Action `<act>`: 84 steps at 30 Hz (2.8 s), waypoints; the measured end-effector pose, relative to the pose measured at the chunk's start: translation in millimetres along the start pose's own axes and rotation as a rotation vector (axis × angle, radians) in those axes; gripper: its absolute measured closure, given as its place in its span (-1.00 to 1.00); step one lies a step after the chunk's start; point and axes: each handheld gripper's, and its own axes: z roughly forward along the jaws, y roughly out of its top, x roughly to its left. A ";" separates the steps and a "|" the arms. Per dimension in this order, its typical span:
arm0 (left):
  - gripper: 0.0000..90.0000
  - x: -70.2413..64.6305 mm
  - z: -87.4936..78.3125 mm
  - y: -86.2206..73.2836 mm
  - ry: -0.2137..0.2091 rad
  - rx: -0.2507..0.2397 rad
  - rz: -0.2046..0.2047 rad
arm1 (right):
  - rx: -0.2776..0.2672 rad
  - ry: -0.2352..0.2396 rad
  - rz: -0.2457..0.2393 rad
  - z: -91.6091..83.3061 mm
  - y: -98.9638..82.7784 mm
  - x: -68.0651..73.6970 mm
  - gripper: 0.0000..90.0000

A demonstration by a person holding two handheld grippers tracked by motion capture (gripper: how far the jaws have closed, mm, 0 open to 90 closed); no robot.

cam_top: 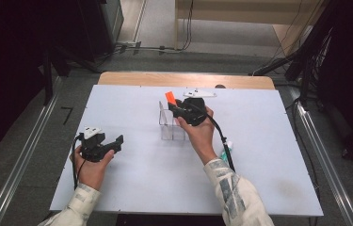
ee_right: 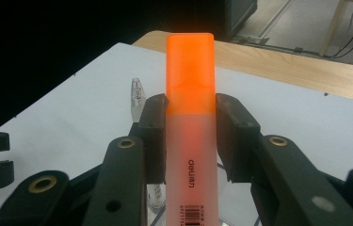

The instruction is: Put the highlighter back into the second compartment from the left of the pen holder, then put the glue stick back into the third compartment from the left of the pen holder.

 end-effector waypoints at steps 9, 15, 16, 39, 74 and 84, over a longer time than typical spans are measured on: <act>-0.42 -0.2 0.0 0.0 0.000 0.003 0.002 | 0.007 -0.003 -0.002 -6.4 -4.2 -1.1 0.41; -0.42 -0.3 -0.2 -0.2 0.000 0.002 0.002 | 0.015 -0.005 0.003 -9.9 -13.4 -2.0 0.41; -0.42 -0.4 0.0 -0.2 0.000 0.002 0.002 | 0.016 -0.007 0.002 -11.0 -15.6 -1.8 0.41; -0.42 -0.9 0.0 -0.4 0.001 0.002 0.002 | 0.026 -0.036 -0.027 -18.3 -30.6 2.3 0.25; -0.42 -0.4 -1.3 0.3 -0.001 -0.005 -0.004 | 0.015 -0.179 -0.004 -100.7 -78.2 -31.3 -0.43; -0.42 -2.4 -0.6 0.7 -0.003 -0.003 0.001 | 0.025 -0.266 0.024 -120.1 -92.0 -50.8 -0.46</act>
